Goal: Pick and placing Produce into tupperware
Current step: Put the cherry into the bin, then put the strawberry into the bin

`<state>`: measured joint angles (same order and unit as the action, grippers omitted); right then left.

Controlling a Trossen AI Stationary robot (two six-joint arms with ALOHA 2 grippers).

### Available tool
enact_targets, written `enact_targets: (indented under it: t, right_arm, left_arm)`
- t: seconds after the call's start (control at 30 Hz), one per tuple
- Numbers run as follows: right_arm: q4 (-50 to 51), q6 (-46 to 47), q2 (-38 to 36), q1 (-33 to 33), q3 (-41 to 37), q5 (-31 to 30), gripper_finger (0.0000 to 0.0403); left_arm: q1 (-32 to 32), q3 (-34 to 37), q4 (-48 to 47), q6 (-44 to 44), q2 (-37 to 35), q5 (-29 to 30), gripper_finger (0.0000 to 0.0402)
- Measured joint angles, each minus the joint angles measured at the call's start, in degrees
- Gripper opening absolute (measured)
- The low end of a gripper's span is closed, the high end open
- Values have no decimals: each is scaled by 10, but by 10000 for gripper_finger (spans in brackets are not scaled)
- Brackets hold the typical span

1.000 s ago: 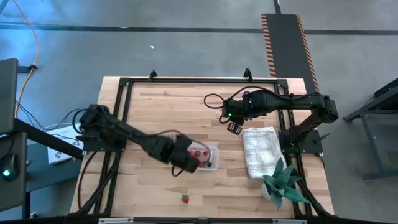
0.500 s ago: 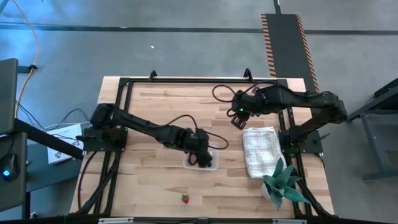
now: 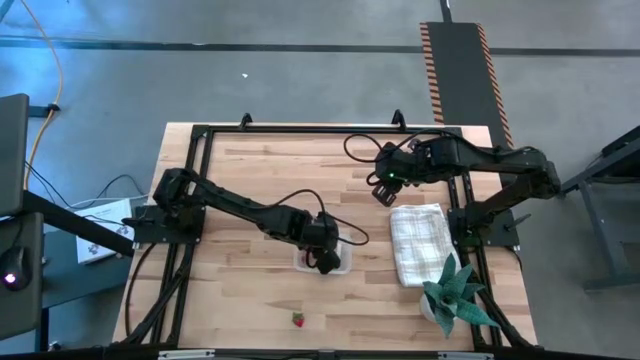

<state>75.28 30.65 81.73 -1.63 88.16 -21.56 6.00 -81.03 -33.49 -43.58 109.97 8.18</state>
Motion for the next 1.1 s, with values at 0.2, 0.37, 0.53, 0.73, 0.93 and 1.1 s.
enact_targets:
  t: [0.2, 0.37, 0.53, 0.73, 0.93, 1.1]
  right_arm:
    - [2, 0, 0, 0, 0, 0, 133]
    - [3, 0, 0, 0, 0, 0, 133]
    - [7, -1, 0, 0, 0, 0, 133]
    - [11, -21, 0, 0, 0, 0, 133]
    - [14, -40, 0, 0, 0, 0, 133]
    - [15, -62, 0, 0, 0, 0, 133]
  left_arm:
    - [0, 0, -16, 13, 0, -25, 57]
    - [0, 0, -23, 12, -1, -44, 127]
    - [14, -4, -62, 8, -17, -60, 179]
    - [47, -10, -126, -19, -34, -108, 197]
    - [90, -11, -105, -125, -36, -116, 194]
    - [127, -11, -101, -242, -37, -107, 195]
